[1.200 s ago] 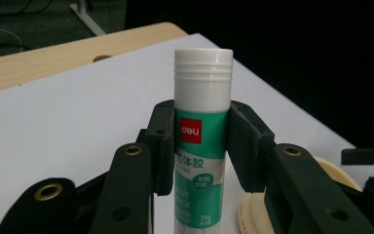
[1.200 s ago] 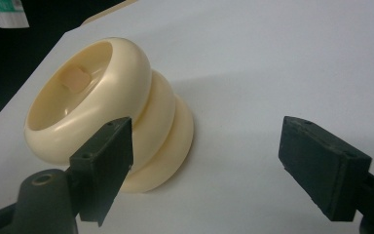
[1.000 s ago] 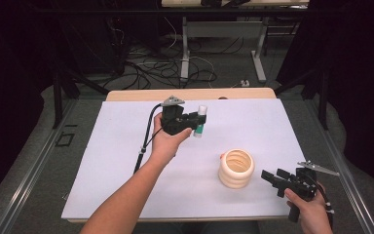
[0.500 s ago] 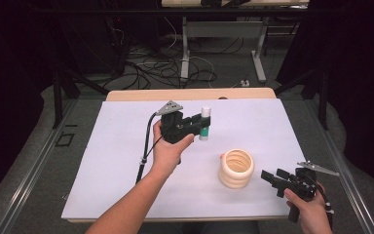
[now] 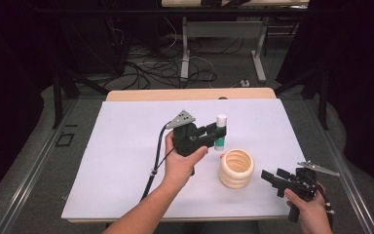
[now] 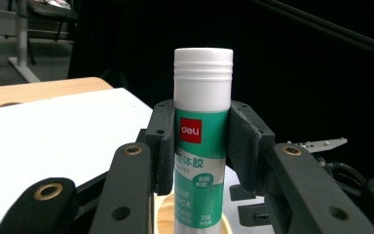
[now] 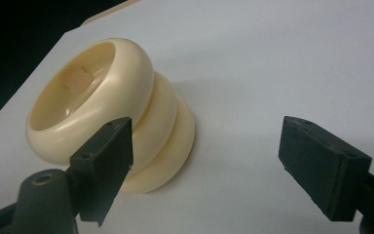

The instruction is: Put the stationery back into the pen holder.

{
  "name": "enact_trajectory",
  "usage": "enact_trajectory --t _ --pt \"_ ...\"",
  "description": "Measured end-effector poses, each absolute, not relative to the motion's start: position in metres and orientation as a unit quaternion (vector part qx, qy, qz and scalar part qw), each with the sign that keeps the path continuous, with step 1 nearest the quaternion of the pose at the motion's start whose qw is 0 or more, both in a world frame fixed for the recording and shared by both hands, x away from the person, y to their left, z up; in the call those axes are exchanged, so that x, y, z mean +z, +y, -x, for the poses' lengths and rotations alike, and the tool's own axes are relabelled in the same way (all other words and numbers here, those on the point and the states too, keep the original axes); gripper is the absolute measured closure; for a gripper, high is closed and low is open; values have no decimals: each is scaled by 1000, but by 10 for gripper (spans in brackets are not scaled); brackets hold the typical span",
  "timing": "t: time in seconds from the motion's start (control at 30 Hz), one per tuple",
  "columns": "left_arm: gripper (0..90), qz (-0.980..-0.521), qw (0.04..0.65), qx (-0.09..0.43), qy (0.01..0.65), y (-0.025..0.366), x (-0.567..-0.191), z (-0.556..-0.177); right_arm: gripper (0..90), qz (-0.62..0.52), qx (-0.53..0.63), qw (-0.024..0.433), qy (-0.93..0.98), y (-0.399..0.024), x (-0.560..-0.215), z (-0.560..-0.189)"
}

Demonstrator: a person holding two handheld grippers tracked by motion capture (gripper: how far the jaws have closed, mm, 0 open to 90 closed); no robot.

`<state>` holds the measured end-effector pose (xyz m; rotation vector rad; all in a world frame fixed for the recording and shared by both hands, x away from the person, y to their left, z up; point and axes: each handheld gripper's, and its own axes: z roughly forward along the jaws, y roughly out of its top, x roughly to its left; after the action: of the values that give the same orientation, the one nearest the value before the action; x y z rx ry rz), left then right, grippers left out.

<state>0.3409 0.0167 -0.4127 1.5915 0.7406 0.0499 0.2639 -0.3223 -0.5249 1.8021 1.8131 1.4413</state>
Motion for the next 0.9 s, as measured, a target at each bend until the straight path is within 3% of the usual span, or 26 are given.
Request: enact_trajectory --t 0.9 --pt "654 -701 638 -5 319 -12 -475 -331 197 -602 496 104 618 -323 -526 -265"
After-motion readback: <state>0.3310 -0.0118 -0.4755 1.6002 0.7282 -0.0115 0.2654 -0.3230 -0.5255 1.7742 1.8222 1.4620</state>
